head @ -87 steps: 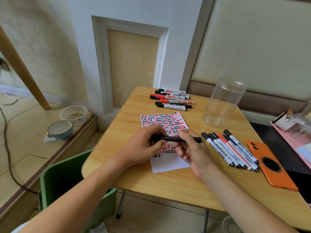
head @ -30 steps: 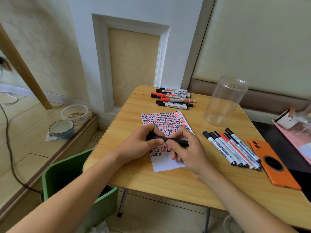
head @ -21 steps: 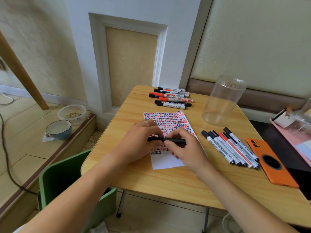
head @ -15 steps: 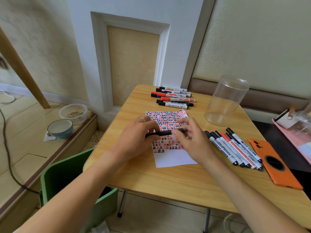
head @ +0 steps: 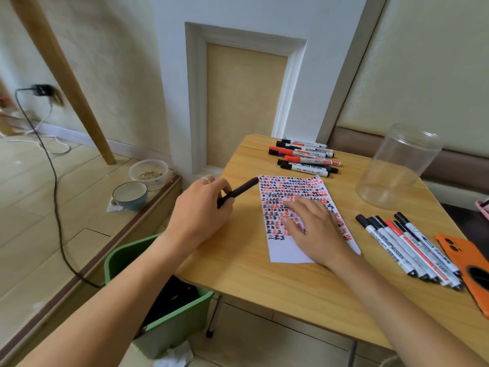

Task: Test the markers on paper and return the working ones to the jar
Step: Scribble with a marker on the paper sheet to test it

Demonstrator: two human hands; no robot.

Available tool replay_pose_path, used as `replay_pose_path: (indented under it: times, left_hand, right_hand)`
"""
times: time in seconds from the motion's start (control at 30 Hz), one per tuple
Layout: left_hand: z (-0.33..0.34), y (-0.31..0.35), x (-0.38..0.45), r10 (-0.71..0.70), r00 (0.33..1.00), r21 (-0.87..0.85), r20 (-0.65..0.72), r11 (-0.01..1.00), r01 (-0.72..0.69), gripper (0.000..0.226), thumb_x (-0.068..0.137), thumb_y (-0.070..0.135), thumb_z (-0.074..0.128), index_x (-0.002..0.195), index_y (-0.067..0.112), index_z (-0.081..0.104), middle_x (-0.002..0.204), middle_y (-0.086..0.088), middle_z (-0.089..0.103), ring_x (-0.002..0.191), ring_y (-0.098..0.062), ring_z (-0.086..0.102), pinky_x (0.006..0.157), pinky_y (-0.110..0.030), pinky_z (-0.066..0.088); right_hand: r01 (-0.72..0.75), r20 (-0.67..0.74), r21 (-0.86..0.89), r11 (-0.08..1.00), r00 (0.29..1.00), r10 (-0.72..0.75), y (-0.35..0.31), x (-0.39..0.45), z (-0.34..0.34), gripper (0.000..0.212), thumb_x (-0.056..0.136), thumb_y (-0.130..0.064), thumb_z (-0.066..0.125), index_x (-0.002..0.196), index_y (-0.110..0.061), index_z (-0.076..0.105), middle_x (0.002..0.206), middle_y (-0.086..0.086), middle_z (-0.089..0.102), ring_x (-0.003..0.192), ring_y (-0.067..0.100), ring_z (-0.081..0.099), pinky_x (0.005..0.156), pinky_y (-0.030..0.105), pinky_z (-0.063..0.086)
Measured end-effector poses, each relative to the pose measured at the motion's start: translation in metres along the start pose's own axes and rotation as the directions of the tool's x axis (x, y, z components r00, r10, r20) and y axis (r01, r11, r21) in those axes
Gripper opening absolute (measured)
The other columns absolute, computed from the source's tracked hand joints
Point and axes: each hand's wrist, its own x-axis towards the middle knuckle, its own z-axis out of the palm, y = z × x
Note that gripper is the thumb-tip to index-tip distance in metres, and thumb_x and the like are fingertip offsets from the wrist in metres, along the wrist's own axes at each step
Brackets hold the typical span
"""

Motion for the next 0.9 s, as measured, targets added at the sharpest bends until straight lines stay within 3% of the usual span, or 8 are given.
replay_pose_path:
  times: [0.1, 0.17, 0.27, 0.4, 0.5, 0.63, 0.77, 0.9]
  left_hand:
    - [-0.021, -0.039, 0.001, -0.205, 0.976, 0.091, -0.067, 0.973, 0.211, 0.011, 0.093, 0.028, 0.067, 0.102, 0.023, 0.065, 0.095, 0.005, 0.06, 0.081, -0.015, 0.057, 0.069, -0.032, 0.055]
    - [-0.029, -0.073, -0.004, -0.366, 0.93, 0.215, 0.038, 0.912, 0.35, 0.009, 0.09, 0.023, 0.068, 0.097, 0.017, 0.065, 0.088, 0.001, 0.062, 0.077, -0.018, 0.06, 0.071, -0.039, 0.059]
    - [-0.031, -0.113, -0.018, -0.556, 0.759, 0.41, 0.34, 0.813, 0.413, 0.014, 0.089, 0.019, 0.07, 0.101, 0.013, 0.067, 0.087, -0.004, 0.066, 0.078, -0.02, 0.065, 0.075, -0.039, 0.062]
    - [-0.025, -0.134, -0.034, -0.641, 0.481, 0.42, 0.598, 0.762, 0.494, 0.026, 0.091, 0.013, 0.071, 0.115, 0.006, 0.064, 0.098, -0.014, 0.071, 0.083, -0.025, 0.073, 0.07, -0.038, 0.065]
    - [-0.021, -0.144, -0.04, -0.642, 0.412, 0.387, 0.646, 0.741, 0.549, 0.026, 0.093, 0.014, 0.068, 0.117, 0.006, 0.063, 0.1, -0.014, 0.071, 0.084, -0.025, 0.074, 0.073, -0.037, 0.065]
    - [-0.008, -0.158, -0.038, -0.6, 0.59, 0.335, 0.54, 0.796, 0.503, 0.02, 0.093, 0.03, 0.068, 0.105, 0.014, 0.065, 0.097, -0.003, 0.068, 0.087, -0.017, 0.067, 0.078, -0.029, 0.06]
    - [-0.004, -0.134, -0.02, -0.523, 0.821, 0.09, 0.229, 0.851, 0.517, 0.025, 0.096, 0.03, 0.063, 0.117, 0.016, 0.066, 0.109, -0.002, 0.07, 0.094, -0.019, 0.066, 0.086, -0.041, 0.06]
    - [-0.008, -0.077, -0.003, -0.321, 0.947, -0.156, -0.028, 0.937, 0.313, 0.028, 0.097, 0.025, 0.059, 0.124, 0.019, 0.066, 0.116, 0.0, 0.068, 0.097, -0.017, 0.065, 0.088, -0.039, 0.057]
  right_hand:
    - [-0.021, 0.004, -0.013, 1.0, 1.0, 0.021, -0.007, 0.001, 0.003, 0.05, 0.103, -0.055, 0.042, 0.15, -0.037, 0.046, 0.162, -0.007, 0.035, 0.15, 0.017, 0.026, 0.121, 0.043, 0.019]
    - [-0.011, 0.009, -0.014, 1.0, 1.0, 0.011, -0.012, 0.002, 0.006, 0.051, 0.103, -0.055, 0.041, 0.15, -0.037, 0.046, 0.162, -0.007, 0.035, 0.15, 0.018, 0.026, 0.121, 0.043, 0.019]
    - [0.02, 0.021, -0.024, 1.0, 1.0, -0.019, -0.023, 0.001, 0.01, 0.051, 0.103, -0.054, 0.04, 0.15, -0.036, 0.045, 0.162, -0.007, 0.035, 0.15, 0.017, 0.026, 0.12, 0.042, 0.019]
    - [0.057, 0.015, -0.019, 0.998, 0.998, -0.057, -0.033, 0.001, 0.015, 0.053, 0.103, -0.057, 0.036, 0.149, -0.033, 0.049, 0.159, -0.005, 0.04, 0.148, 0.019, 0.03, 0.12, 0.045, 0.024]
    - [0.063, 0.01, -0.03, 0.998, 0.998, -0.063, -0.035, 0.003, 0.017, 0.056, 0.102, -0.059, 0.034, 0.148, -0.032, 0.05, 0.157, -0.003, 0.043, 0.146, 0.021, 0.034, 0.118, 0.046, 0.028]
    - [0.068, 0.0, -0.038, 0.997, 0.998, -0.068, -0.04, 0.004, 0.019, 0.056, 0.099, -0.057, 0.038, 0.146, -0.031, 0.053, 0.155, -0.001, 0.046, 0.144, 0.022, 0.037, 0.117, 0.047, 0.03]
    - [0.059, -0.006, -0.025, 0.998, 0.998, -0.059, -0.041, 0.004, 0.021, 0.05, 0.102, -0.054, 0.041, 0.145, -0.032, 0.054, 0.155, -0.003, 0.046, 0.144, 0.022, 0.037, 0.117, 0.046, 0.03]
    - [0.057, 0.014, -0.016, 0.998, 0.998, -0.056, -0.041, 0.003, 0.021, 0.048, 0.102, -0.05, 0.045, 0.147, -0.033, 0.051, 0.156, -0.005, 0.044, 0.145, 0.02, 0.034, 0.119, 0.044, 0.027]
